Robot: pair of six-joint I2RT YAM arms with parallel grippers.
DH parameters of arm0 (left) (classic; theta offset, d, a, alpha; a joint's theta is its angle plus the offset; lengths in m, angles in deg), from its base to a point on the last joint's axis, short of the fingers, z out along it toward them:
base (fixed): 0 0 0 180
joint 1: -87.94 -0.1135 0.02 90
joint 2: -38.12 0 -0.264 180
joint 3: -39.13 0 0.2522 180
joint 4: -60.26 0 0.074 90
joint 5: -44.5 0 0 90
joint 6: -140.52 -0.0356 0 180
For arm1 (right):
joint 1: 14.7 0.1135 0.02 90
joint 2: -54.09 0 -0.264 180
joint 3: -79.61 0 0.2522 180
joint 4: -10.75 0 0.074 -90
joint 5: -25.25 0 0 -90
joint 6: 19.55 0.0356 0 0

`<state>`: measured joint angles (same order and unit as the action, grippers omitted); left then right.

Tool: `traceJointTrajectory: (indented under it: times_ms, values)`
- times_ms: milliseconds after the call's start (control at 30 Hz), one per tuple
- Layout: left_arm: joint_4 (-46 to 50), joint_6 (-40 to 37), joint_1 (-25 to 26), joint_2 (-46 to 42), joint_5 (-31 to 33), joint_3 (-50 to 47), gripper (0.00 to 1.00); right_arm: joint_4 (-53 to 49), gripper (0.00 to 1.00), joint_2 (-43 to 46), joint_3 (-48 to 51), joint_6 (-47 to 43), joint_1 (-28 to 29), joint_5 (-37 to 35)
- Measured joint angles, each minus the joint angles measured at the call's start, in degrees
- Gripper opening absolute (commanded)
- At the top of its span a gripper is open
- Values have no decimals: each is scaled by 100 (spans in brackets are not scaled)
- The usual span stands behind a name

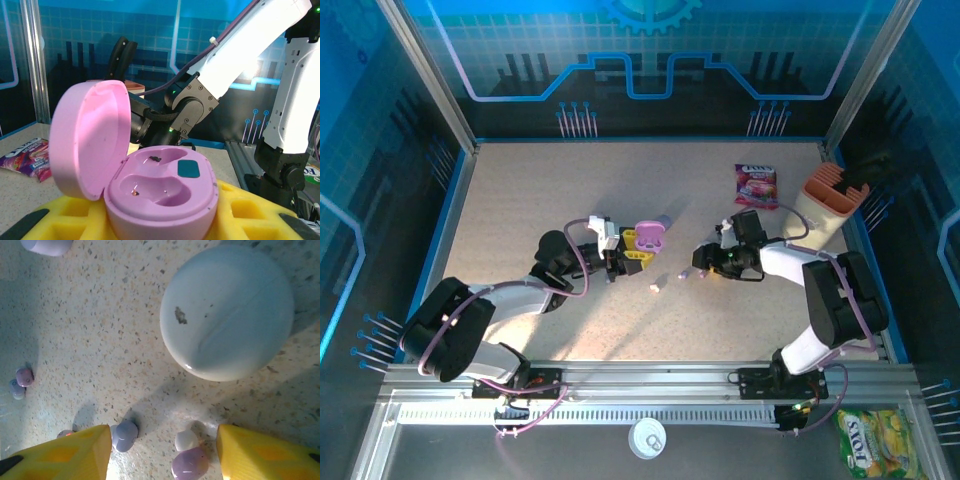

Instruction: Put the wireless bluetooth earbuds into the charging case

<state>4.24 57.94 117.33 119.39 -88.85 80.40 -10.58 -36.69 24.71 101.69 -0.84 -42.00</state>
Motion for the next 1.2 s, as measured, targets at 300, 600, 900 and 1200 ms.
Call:
traceJointTrajectory:
  times_ms: [300,600,900,1200]
  values:
    - [33,0,0,0,0,-2,35,76,56,310,387,-90,146,26]
    - [-129,22,0,63,0,-4,35,-42,56,516,546,-116,509,0]
    - [-153,17,-4,66,0,-79,35,-608,56,986,369,-284,590,-525]
    - [24,-28,-9,-70,2,-149,35,-647,56,203,-319,-485,299,-444]
